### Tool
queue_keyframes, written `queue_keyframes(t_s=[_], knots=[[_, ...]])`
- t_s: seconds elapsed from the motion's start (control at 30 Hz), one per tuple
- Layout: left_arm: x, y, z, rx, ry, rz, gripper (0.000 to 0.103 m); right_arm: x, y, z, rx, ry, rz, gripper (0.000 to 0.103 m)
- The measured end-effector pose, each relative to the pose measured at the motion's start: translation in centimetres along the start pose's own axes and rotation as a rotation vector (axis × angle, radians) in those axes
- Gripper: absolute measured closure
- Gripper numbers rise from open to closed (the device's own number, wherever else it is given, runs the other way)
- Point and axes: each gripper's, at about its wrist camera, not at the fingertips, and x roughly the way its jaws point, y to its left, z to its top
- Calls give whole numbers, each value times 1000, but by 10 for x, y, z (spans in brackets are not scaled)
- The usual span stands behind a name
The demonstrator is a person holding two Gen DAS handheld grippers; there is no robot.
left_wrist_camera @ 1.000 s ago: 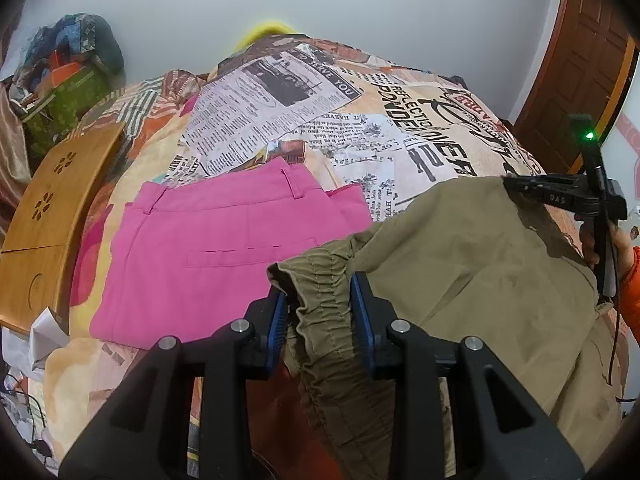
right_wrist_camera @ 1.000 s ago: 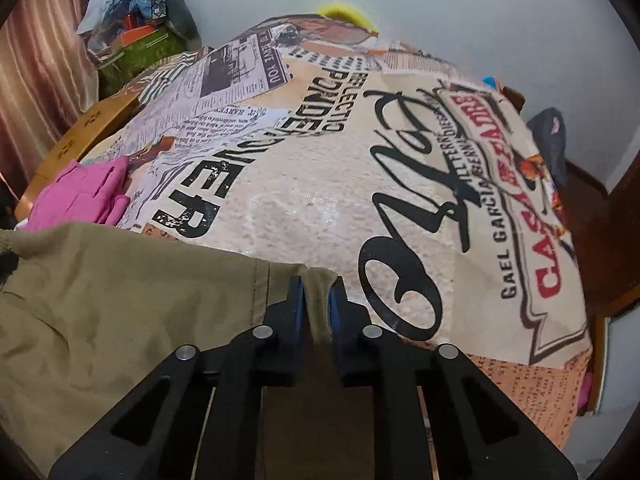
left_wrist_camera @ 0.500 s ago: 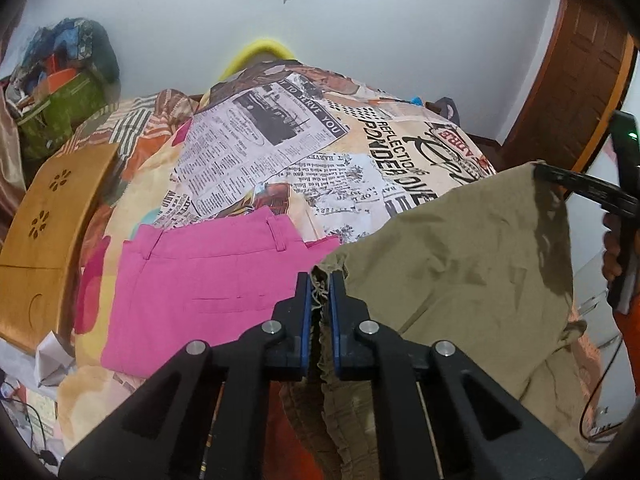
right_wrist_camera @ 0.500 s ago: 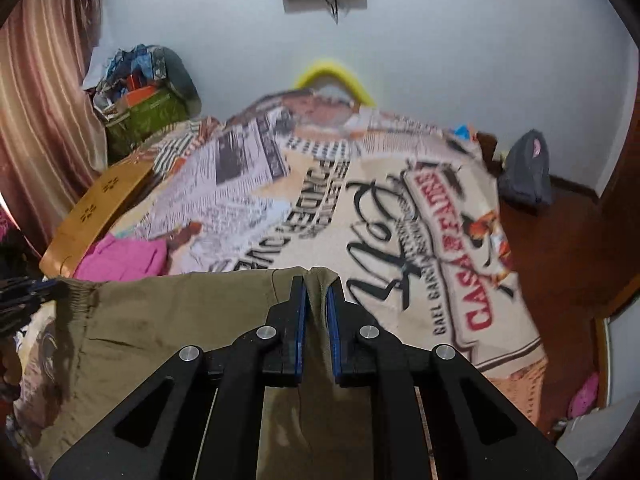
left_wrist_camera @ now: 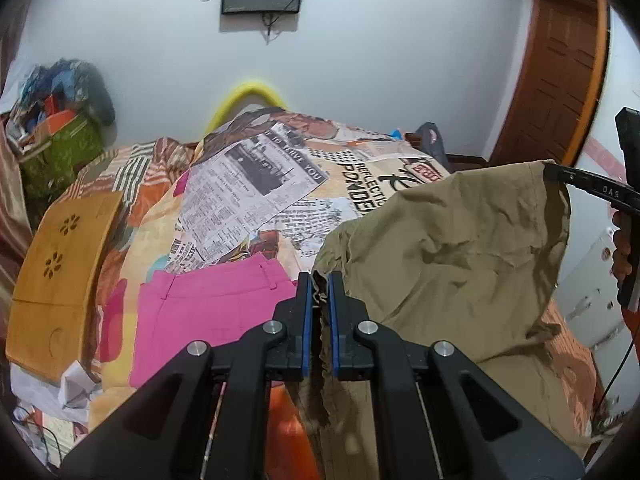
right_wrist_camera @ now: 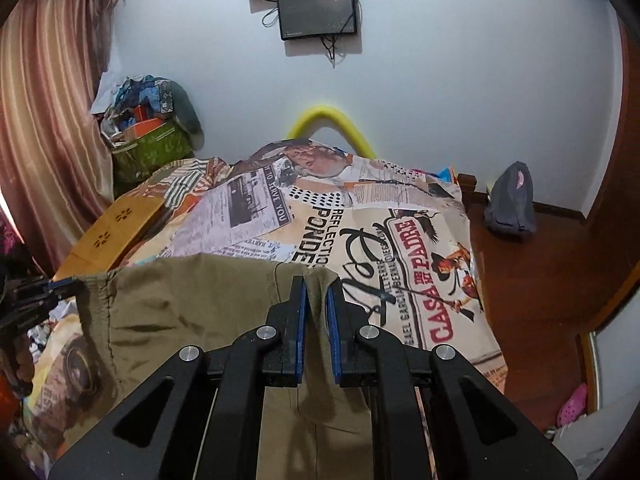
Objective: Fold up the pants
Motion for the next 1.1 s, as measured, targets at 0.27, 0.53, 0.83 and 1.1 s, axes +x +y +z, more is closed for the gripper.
queue_keyframes(t_s=[0.27,0.53,0.83,1.1], knots=[[-41,-17,-17,44,11,-33,96,-61,11,-27,26,-15,37,94],[-88,-31,-53,71,15,-45,97,-109,30,-67,6,-10,16,94],[-115,-33,-107,41,60,-56,97,-145,44,-128,32,26,-17,94],[-130,-39,-157,33,71,6,101,-155,65,-192,-7,104,-67,94]])
